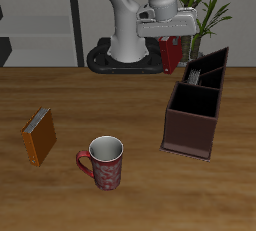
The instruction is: Place the striped book into the left desk caddy's front compartment and place the red book into the left desk caddy's left compartment and place the orange book into the left desk caddy's back compartment
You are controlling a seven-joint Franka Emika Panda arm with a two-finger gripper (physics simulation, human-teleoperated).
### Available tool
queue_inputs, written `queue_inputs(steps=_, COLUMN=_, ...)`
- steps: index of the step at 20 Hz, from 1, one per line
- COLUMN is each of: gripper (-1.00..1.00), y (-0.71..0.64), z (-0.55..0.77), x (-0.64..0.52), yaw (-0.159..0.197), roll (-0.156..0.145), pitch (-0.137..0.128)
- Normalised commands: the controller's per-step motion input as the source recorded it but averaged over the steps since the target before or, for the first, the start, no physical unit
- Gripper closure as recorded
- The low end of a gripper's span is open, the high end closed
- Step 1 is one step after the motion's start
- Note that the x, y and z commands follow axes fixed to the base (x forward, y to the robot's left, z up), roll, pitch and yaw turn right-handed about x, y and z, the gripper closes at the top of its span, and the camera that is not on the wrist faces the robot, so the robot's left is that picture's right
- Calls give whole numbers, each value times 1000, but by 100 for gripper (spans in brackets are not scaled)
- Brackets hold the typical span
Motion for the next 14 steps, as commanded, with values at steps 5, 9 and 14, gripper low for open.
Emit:
queue_inputs(steps=5, gripper=100, y=37, z=10, x=-316, yaw=5, roll=2, pitch=-39)
queue_inputs(steps=9, gripper=100, y=107, z=55, x=-263, yaw=36, roll=43, pitch=-52)
queue_inputs(steps=14, gripper=100, y=105, z=27, x=-24, yaw=19, roll=44, pitch=-10)
